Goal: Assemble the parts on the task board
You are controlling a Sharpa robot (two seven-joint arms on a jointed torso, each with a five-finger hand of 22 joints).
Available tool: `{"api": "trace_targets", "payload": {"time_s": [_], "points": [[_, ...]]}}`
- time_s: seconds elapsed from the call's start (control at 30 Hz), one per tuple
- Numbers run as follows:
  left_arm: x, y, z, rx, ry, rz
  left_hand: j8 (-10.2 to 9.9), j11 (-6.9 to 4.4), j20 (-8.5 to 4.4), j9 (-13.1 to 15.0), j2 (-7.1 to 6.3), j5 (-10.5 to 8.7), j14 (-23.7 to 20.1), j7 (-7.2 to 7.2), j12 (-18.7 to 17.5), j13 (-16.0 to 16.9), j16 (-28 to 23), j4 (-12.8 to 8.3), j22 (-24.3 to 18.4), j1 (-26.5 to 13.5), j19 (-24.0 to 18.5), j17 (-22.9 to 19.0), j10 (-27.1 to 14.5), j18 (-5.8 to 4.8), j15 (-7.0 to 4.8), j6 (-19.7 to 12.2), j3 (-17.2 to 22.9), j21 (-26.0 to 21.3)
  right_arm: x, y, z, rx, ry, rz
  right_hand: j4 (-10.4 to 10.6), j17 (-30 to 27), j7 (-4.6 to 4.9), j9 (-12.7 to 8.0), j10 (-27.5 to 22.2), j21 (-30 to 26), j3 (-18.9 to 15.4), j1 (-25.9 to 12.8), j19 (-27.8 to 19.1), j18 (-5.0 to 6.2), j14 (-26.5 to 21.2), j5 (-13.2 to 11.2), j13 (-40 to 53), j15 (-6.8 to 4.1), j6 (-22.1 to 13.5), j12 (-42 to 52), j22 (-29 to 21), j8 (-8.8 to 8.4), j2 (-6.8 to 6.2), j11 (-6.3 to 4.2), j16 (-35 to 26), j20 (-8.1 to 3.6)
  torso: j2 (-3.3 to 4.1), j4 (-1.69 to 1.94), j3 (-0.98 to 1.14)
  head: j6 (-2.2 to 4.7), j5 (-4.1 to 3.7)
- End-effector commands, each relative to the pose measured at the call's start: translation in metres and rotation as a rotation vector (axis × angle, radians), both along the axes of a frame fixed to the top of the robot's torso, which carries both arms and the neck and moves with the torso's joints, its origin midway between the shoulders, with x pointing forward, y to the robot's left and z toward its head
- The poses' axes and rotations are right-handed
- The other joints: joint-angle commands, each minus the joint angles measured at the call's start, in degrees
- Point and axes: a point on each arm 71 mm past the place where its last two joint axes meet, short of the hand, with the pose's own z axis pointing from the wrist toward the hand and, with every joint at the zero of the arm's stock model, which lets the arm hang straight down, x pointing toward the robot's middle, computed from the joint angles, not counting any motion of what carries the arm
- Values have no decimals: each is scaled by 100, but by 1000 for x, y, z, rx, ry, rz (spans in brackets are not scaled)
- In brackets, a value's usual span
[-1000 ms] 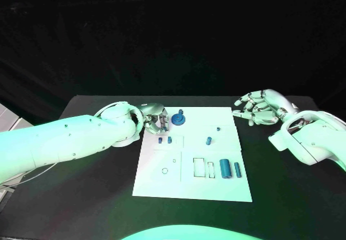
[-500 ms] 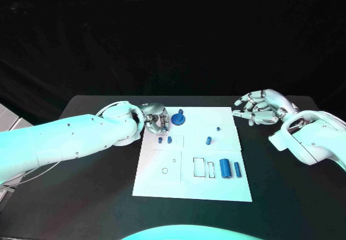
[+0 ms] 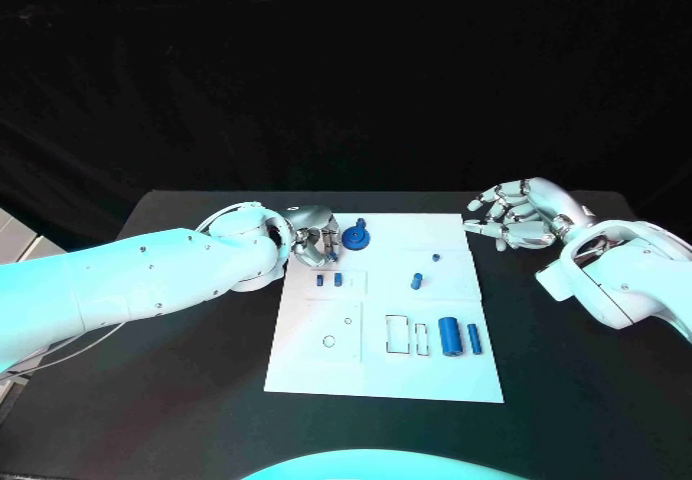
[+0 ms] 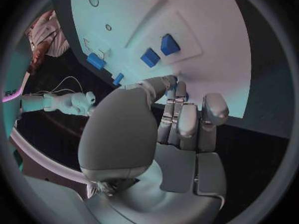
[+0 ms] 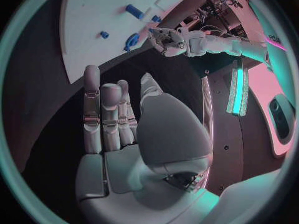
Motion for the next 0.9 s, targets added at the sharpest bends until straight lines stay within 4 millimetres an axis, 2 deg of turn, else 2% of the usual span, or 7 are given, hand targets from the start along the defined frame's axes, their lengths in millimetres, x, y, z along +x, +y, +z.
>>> {"api": "trace_targets", "payload": {"time_s": [0.03, 0.9], "points": [[0, -2, 1, -10, -6, -9, -2, 7, 18, 10, -11, -4, 3, -10, -18, 8, -20, 1, 6, -67, -25, 5, 20, -106, 4, 36, 6, 2, 0, 1, 0, -1, -3, 14, -4, -5, 29, -7, 17, -32, -35, 25, 21, 118, 2, 26, -6, 1, -23, -25, -5, 31, 25, -6, -19, -2, -2, 6, -3, -5, -13], [-1, -5, -6, 56, 58, -13, -6, -18, 10, 32, 3, -13, 27, -29, -25, 49, 7, -39, 92, -61, 36, 69, 100, -124, -10, 85, -21, 51, 0, 1, 0, -2, -1, 13, -4, -5, 29, -7, 17, -32, -35, 25, 21, 118, 2, 26, -6, 1, -23, -25, -5, 31, 25, -6, -19, -2, -1, 1, -1, -32, -5]]}}
